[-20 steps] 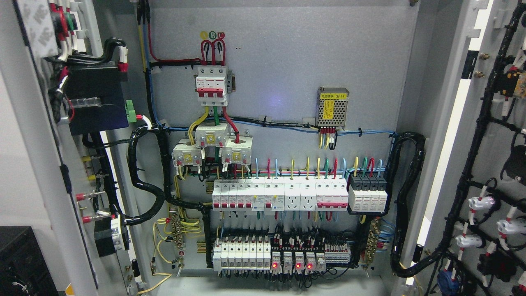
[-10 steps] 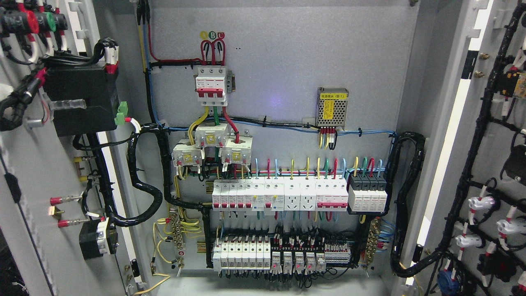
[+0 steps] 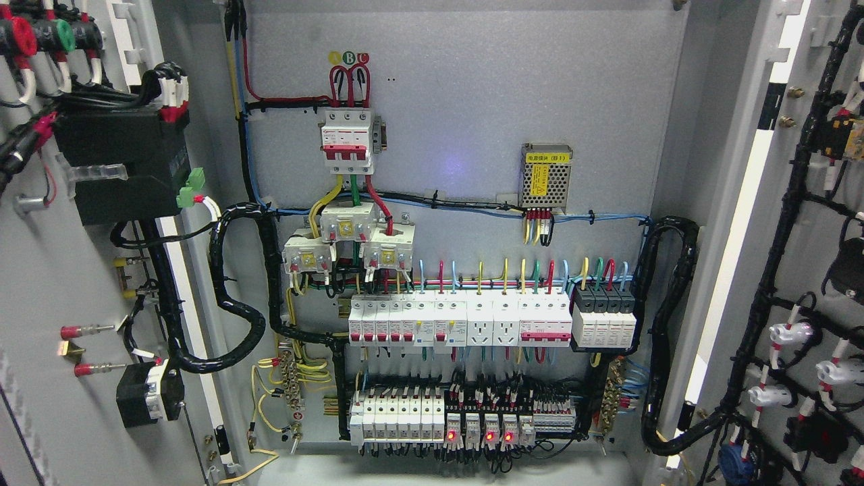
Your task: Open door with both hands
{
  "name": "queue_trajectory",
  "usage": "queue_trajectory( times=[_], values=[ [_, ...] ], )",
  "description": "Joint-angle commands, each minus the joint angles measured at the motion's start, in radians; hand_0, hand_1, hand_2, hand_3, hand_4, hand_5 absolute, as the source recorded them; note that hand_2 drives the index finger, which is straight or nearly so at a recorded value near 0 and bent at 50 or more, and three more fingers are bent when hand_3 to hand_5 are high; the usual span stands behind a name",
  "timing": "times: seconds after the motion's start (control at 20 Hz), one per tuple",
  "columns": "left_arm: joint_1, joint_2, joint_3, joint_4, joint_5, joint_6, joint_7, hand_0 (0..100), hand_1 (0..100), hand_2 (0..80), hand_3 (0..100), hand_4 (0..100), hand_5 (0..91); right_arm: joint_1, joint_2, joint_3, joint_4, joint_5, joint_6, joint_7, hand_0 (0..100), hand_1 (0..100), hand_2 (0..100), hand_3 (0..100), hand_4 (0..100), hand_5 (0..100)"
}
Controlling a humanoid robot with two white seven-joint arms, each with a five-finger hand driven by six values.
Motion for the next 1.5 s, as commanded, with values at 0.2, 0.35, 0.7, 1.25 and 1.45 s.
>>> queue_trajectory(
  times=[0.2,0.35,0.7,1.25,1.45],
  values=[
    [0.008,0.0,0.001,0.001,0.0,0.0,0.0,0,0,0.0,0,0,0.0,-0.006,0.032,0.004,0.018,0.007,0.001,-0.004,0,0,0,0,0,0],
    [0.008,0.0,-0.001,0.001,0.0,0.0,0.0,0,0,0.0,0,0,0.0,-0.006,0.033,0.007,0.017,0.007,0.001,-0.004,0,0,0,0,0,0],
    [0.009,0.0,0.001,0.001,0.0,0.0,0.0,0,0,0.0,0,0,0.0,0.003,0.021,-0.011,0.017,0.004,-0.001,-0.004,0,0,0,0,0,0],
    [0.012,0.002,0.003,0.002,0.0,0.0,0.0,0,0,0.0,0,0,0.0,0.059,-0.106,-0.18,-0.035,-0.003,-0.015,-0.003,0,0,0,0,0,0],
    [0.012,0.002,0.003,0.002,0.0,0.0,0.0,0,0,0.0,0,0,0.0,0.124,-0.158,-0.206,-0.096,0.004,-0.096,-0.004,0,0,0,0,0,0]
  ],
)
